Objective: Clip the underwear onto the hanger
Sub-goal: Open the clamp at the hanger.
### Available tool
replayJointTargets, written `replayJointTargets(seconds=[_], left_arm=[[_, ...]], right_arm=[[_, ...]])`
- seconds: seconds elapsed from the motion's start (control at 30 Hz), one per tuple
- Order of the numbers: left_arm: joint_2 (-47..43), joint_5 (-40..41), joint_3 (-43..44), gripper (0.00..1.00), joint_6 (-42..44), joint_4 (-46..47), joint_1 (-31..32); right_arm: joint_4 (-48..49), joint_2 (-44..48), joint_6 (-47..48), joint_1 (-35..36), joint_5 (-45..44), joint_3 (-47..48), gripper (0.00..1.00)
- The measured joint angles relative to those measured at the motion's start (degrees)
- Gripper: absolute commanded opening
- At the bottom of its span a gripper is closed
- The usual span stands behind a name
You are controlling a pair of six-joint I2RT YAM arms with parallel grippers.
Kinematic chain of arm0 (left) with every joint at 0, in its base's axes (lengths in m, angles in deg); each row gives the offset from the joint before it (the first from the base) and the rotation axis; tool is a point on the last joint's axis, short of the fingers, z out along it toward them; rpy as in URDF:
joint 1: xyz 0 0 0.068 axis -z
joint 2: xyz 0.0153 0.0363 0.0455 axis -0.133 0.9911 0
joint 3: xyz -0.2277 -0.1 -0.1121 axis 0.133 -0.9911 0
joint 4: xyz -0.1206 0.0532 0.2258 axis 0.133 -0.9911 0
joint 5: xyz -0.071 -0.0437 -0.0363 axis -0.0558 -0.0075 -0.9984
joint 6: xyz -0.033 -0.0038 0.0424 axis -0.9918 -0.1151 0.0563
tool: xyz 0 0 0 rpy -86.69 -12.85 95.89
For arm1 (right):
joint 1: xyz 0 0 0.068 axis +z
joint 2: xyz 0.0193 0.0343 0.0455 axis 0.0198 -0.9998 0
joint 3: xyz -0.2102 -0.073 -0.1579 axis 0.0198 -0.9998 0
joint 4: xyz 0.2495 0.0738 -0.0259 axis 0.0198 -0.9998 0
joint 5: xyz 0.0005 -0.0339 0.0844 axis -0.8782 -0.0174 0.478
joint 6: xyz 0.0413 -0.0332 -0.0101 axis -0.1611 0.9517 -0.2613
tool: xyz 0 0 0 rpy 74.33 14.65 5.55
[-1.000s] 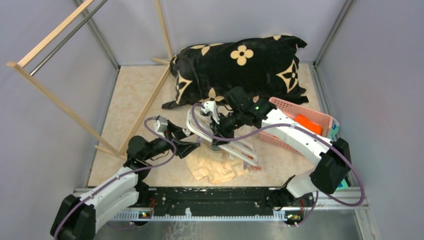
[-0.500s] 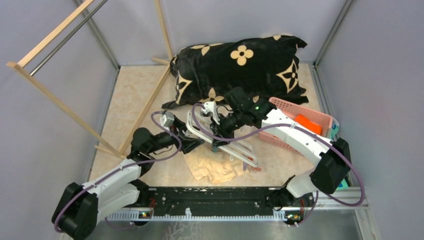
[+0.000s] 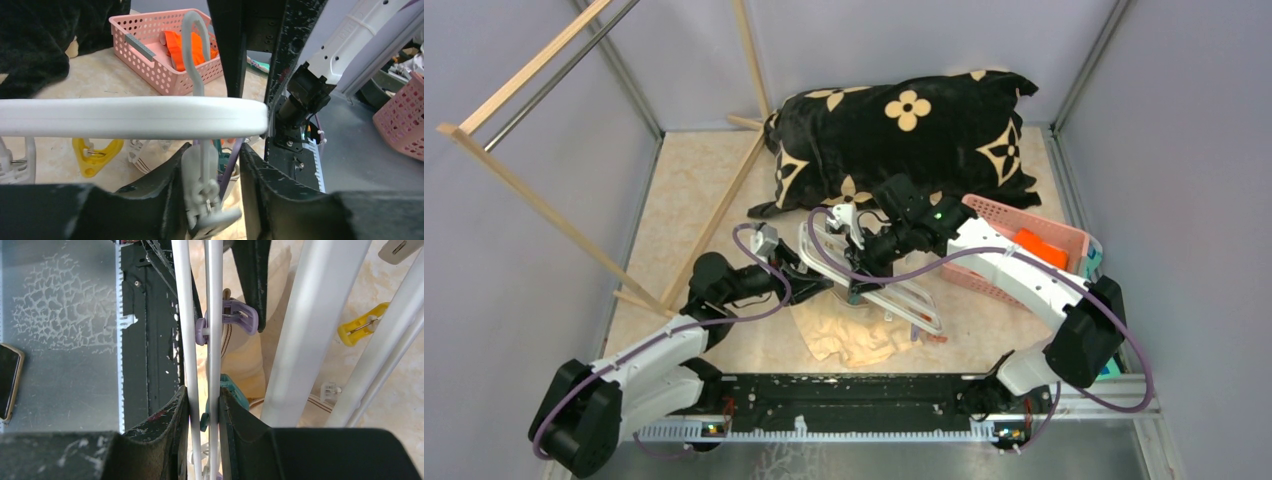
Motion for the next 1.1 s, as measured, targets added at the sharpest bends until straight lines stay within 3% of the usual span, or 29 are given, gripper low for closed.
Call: replayJointTargets(seconds=[0.27,0.4,0.47,0.7,0.8,0.87,1.1], left_arm=[[0.79,-0.94,0.28,0.18,0.33,-0.55,0.24],[1.90,-0.98,0.24,0.02,0.15,-1.01,0.22],[1.99,-0.74,0.15,0.00,0.13,-1.36,0.11],[0.81,4.33,-0.85,0.00,0.22,-4.92,-0.02],[0.59,6.38,-1.44,0.00,-0.22,-6.34,-0.04],[0.57,7.48,-2.12,0.00,-0.96,-7.28,0.00],[0.52,10.99,-3.19,0.00,-4.85,-11.21,0.00]], right_arm=[[0.02,-1.03,0.44,-0.24,-0.83,0.00,0.00],[-0.66,-3.32,1.05,-0.26,-1.31,1.03,0.00],[-1.49,-4.68,1.55,-0.26,-1.66,2.32,0.02],[-3.98,-9.31,3.87,-0.26,-3.02,6.47,0.26],[-4.61,-12.35,4.81,-0.26,-3.56,8.24,0.49],[-3.98,-14.08,5.07,-0.24,-3.78,8.79,0.57],[1.70,-12.55,3.02,-0.26,-7.93,6.82,0.64]])
